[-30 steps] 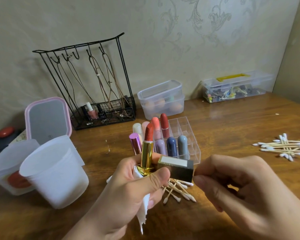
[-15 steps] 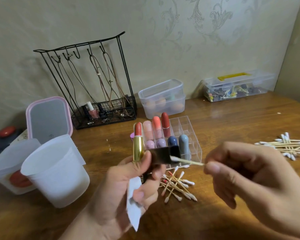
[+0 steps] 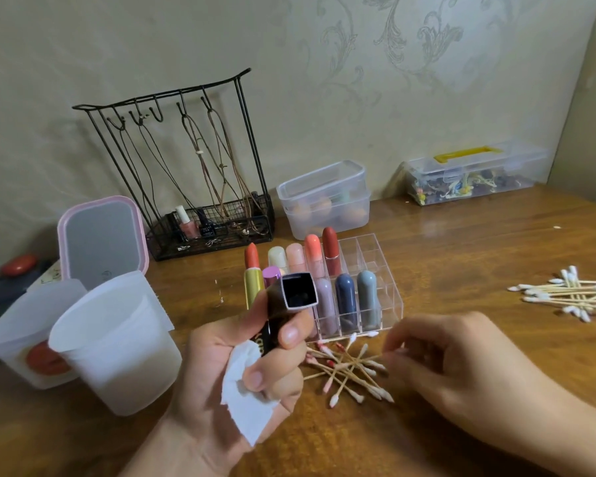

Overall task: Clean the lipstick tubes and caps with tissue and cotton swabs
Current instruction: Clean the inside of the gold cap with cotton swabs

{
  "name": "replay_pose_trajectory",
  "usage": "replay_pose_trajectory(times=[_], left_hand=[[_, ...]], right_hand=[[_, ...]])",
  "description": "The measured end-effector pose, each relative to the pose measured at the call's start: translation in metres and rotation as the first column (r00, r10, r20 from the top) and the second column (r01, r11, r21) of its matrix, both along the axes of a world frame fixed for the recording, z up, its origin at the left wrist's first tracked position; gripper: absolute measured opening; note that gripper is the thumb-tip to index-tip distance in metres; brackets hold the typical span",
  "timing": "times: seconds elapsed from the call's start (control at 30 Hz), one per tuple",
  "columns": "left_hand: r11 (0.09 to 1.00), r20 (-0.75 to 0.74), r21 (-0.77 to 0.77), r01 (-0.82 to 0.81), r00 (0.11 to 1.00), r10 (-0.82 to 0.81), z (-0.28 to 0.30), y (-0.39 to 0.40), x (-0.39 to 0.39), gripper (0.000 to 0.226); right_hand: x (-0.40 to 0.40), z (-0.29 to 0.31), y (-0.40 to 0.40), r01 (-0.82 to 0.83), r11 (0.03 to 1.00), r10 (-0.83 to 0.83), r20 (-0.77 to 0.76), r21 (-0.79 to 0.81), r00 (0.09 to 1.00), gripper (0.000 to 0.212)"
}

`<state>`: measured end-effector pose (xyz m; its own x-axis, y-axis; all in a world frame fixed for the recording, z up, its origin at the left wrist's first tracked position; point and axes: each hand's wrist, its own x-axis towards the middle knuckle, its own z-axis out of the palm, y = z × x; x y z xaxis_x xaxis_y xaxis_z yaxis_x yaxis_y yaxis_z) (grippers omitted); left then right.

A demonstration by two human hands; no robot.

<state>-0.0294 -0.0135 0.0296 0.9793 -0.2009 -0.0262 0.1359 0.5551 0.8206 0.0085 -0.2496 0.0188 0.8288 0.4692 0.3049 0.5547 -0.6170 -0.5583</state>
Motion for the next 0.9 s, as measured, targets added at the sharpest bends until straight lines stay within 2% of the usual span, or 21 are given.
replay_pose_trajectory(times=[0.07, 0.13, 0.17, 0.23, 0.3, 0.37, 0.47, 0.5, 0.53, 0.6, 0.63, 0.67, 0.7, 0.73, 0.83, 0.9], left_hand=[[0.996, -0.02, -0.08, 0.049, 0.999, -0.051, 0.003, -0.004, -0.001, 0.034], [0.966, -0.006, -0.173, 0.192, 0.981, -0.196, 0.001, -0.008, 0.002, 0.029], [0.947, 0.007, -0.214, 0.241, 0.97, -0.245, -0.002, -0.008, 0.004, 0.031], [0.923, 0.017, -0.252, 0.291, 0.955, -0.296, -0.004, -0.009, 0.005, 0.033], [0.935, -0.036, -0.251, 0.25, 0.963, -0.267, -0.003, -0.011, 0.003, 0.033], [0.943, -0.023, -0.249, 0.219, 0.973, -0.231, -0.004, -0.014, 0.0, 0.033], [0.968, 0.021, -0.174, 0.183, 0.983, -0.182, 0.002, -0.025, 0.009, 0.044], [0.967, 0.112, -0.132, 0.218, 0.972, -0.204, 0.004, -0.027, 0.011, 0.051], [0.987, 0.145, -0.039, 0.156, 0.978, -0.148, 0.003, -0.03, 0.013, 0.06], [0.999, -0.059, -0.001, -0.049, 0.997, 0.049, -0.005, -0.027, 0.014, 0.097], [0.997, -0.077, -0.043, -0.065, 0.995, 0.061, -0.012, -0.024, 0.011, 0.09], [0.996, -0.053, -0.066, -0.067, 0.997, 0.064, -0.012, -0.024, 0.007, 0.068], [0.996, -0.007, -0.069, -0.055, 0.998, 0.055, -0.013, -0.025, 0.001, 0.05], [0.996, -0.011, -0.042, -0.084, 0.996, 0.084, -0.011, -0.027, 0.002, 0.042], [0.977, -0.069, -0.093, -0.194, 0.98, 0.188, -0.01, -0.026, 0.006, 0.044], [0.949, -0.116, -0.12, -0.293, 0.953, 0.28, -0.006, -0.025, 0.007, 0.042]], right_hand=[[-0.003, -0.003, 0.005, 0.056, 0.987, -0.046, 0.07, -0.15, 0.996, 0.019], [-0.004, -0.004, 0.006, 0.08, 0.979, -0.041, 0.204, -0.189, 0.978, 0.029], [-0.004, -0.003, 0.005, 0.073, 0.982, -0.029, 0.242, -0.176, 0.97, 0.032], [-0.008, 0.002, 0.001, 0.026, 0.998, -0.01, 0.281, -0.054, 0.96, 0.033], [-0.011, 0.01, -0.002, -0.032, 0.99, -0.012, 0.31, 0.137, 0.951, 0.029], [-0.017, 0.022, -0.001, -0.12, 0.96, 0.017, 0.373, 0.253, 0.928, 0.021], [-0.034, 0.036, 0.017, -0.227, 0.963, 0.13, 0.492, 0.143, 0.861, 0.023], [-0.04, 0.036, 0.027, -0.231, 0.968, 0.157, 0.476, 0.102, 0.865, 0.027], [-0.044, 0.035, 0.038, -0.204, 0.977, 0.157, 0.448, 0.059, 0.88, 0.031], [-0.046, 0.026, 0.057, -0.08, 0.997, 0.072, 0.421, 0.001, 0.904, 0.038], [-0.045, 0.022, 0.064, -0.027, 1.0, 0.023, 0.406, 0.003, 0.914, 0.04], [-0.042, 0.02, 0.069, 0.021, 0.999, -0.029, 0.39, 0.026, 0.92, 0.04], [-0.039, 0.018, 0.071, 0.039, 0.997, -0.061, 0.358, 0.069, 0.932, 0.036], [-0.038, 0.016, 0.071, 0.02, 0.992, -0.058, 0.31, 0.126, 0.949, 0.03], [-0.041, 0.015, 0.063, -0.083, 0.926, 0.071, 0.045, 0.368, 0.996, 0.017], [-0.043, 0.017, 0.06, -0.084, 0.791, 0.223, -0.157, 0.606, 0.962, 0.016]])
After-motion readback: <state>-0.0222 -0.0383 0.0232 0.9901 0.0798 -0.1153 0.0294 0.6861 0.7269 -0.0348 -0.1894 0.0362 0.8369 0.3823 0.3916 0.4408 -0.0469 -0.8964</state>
